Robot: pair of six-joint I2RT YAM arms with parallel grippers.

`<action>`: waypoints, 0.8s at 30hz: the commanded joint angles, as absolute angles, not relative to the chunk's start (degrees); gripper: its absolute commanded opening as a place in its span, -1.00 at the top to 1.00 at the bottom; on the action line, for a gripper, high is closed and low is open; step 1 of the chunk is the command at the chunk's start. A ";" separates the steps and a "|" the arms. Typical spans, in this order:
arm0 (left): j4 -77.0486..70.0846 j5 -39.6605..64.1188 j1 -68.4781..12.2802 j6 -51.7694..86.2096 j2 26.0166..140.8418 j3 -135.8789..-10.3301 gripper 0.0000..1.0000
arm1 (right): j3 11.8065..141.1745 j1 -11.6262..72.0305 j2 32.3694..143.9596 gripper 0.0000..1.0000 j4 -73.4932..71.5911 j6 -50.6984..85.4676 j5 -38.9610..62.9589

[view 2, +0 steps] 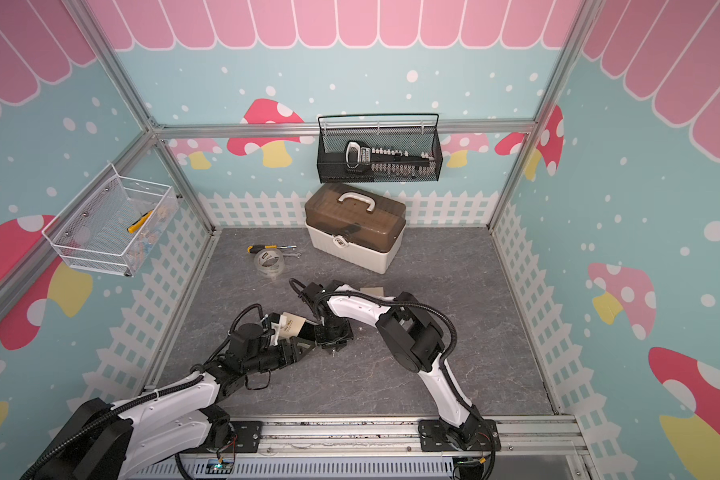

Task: Place the earrings into the drawer-style jewelry box
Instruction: Pick up the earring from the center of the board.

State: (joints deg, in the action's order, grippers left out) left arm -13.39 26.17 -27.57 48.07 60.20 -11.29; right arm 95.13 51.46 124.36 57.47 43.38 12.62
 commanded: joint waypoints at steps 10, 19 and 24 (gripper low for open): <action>-12.54 25.00 -27.86 47.24 59.66 -12.30 -0.48 | 95.89 51.59 126.25 0.63 58.66 43.73 12.09; -11.94 24.31 -27.82 47.55 58.79 -12.55 -0.48 | 95.74 51.58 125.36 0.70 58.62 43.77 11.26; -5.54 21.27 -27.75 46.97 53.84 -14.49 -0.48 | 92.91 51.55 119.80 0.77 56.02 42.38 8.50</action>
